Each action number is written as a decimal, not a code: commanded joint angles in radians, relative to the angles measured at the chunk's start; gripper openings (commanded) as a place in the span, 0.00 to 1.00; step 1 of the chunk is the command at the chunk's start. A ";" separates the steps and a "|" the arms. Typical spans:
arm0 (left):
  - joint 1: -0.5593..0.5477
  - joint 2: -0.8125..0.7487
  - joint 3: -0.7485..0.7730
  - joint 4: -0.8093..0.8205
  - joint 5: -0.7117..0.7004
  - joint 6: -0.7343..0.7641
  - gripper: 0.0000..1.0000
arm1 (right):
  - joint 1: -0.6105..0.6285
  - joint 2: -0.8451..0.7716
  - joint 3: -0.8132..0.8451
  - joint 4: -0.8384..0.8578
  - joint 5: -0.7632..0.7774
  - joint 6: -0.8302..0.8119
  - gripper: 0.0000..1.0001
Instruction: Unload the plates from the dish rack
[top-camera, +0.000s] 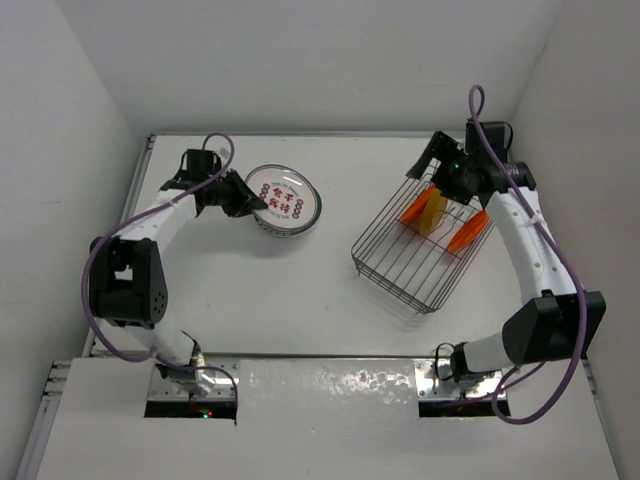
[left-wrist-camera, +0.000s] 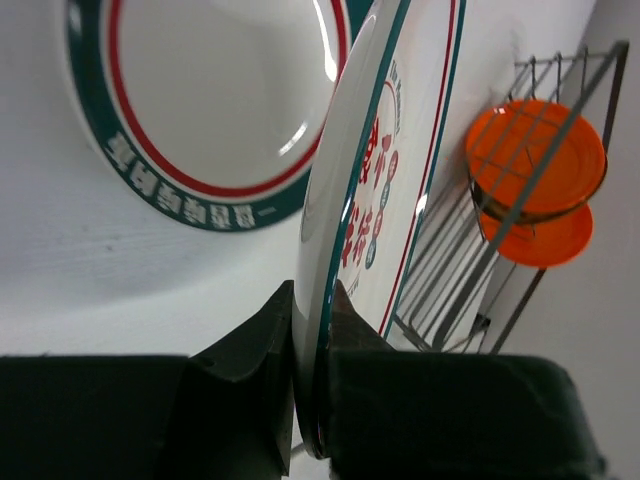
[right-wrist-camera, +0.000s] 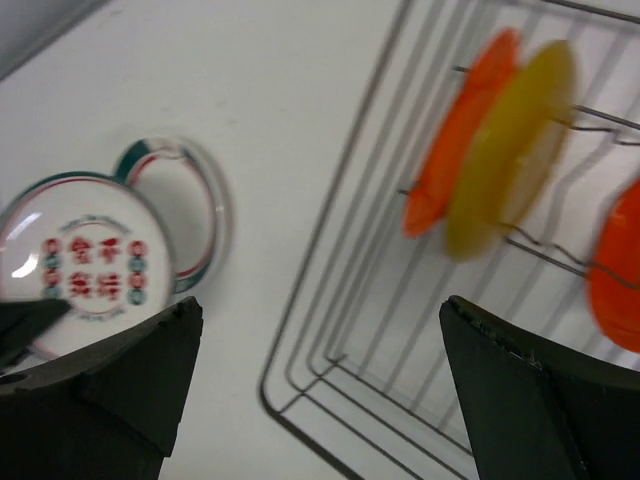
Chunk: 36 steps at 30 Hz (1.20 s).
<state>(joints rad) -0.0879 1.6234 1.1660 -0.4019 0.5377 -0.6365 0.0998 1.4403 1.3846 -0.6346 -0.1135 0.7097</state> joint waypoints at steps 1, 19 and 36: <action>0.013 0.036 0.084 0.055 -0.016 0.015 0.00 | -0.029 -0.047 0.019 -0.173 0.162 -0.082 0.99; 0.008 0.233 0.242 -0.127 -0.151 0.095 1.00 | -0.077 0.017 0.261 -0.528 0.400 -0.177 0.99; -0.010 0.169 0.405 -0.371 -0.355 0.187 1.00 | -0.236 0.097 0.137 -0.419 0.391 -0.174 0.64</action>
<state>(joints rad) -0.0902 1.9091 1.5204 -0.7414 0.2295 -0.4732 -0.1375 1.4727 1.5169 -1.1248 0.3012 0.5247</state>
